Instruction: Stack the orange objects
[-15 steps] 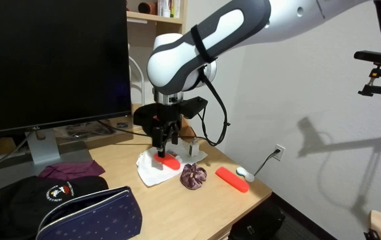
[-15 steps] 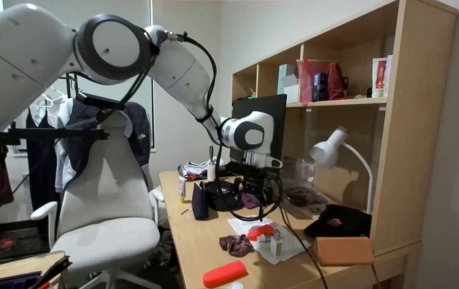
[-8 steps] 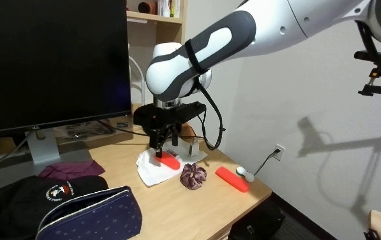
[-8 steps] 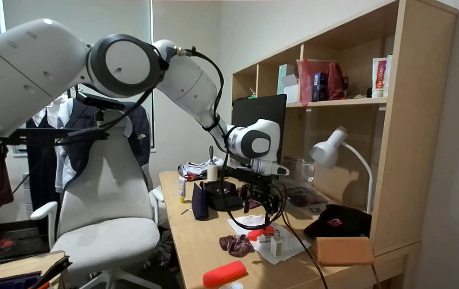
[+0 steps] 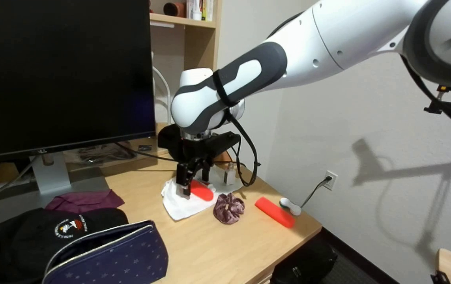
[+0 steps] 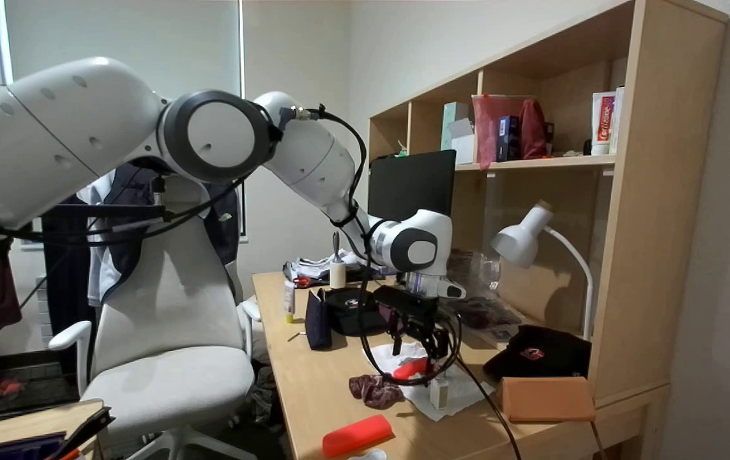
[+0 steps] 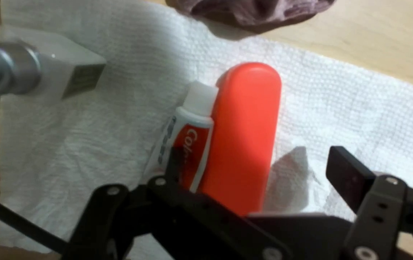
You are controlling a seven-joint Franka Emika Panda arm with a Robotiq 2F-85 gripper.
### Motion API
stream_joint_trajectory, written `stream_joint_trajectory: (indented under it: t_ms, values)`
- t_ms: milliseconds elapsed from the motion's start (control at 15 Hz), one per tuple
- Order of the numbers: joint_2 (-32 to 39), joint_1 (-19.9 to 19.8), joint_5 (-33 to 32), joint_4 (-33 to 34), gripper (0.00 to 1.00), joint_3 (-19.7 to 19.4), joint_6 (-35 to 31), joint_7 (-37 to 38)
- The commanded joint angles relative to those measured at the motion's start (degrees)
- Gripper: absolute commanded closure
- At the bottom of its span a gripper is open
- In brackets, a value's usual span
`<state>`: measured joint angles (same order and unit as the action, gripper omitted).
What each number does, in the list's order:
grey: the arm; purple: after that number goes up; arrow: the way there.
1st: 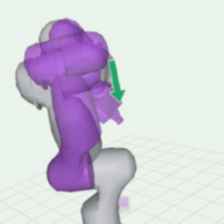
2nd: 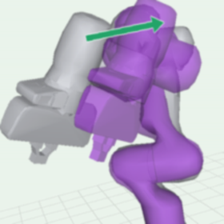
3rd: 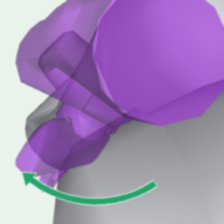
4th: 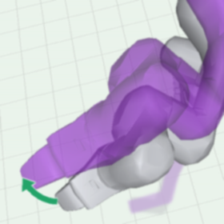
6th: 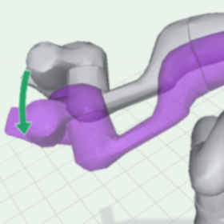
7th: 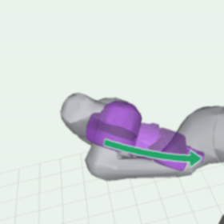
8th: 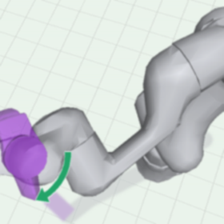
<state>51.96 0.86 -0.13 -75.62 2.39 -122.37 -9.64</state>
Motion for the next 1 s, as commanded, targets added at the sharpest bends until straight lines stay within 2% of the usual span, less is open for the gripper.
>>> stream_joint_trajectory:
  t_ms: [0,467,933]
  values:
    - [1.53,-0.25,-0.55,3.14,0.0,0.87,-0.16,-1.96]
    - [4.44,-0.58,-0.12,8.34,0.0,1.97,1.21,-4.17]
    - [8.39,-0.45,-0.58,14.08,0.0,1.29,1.75,-3.67]
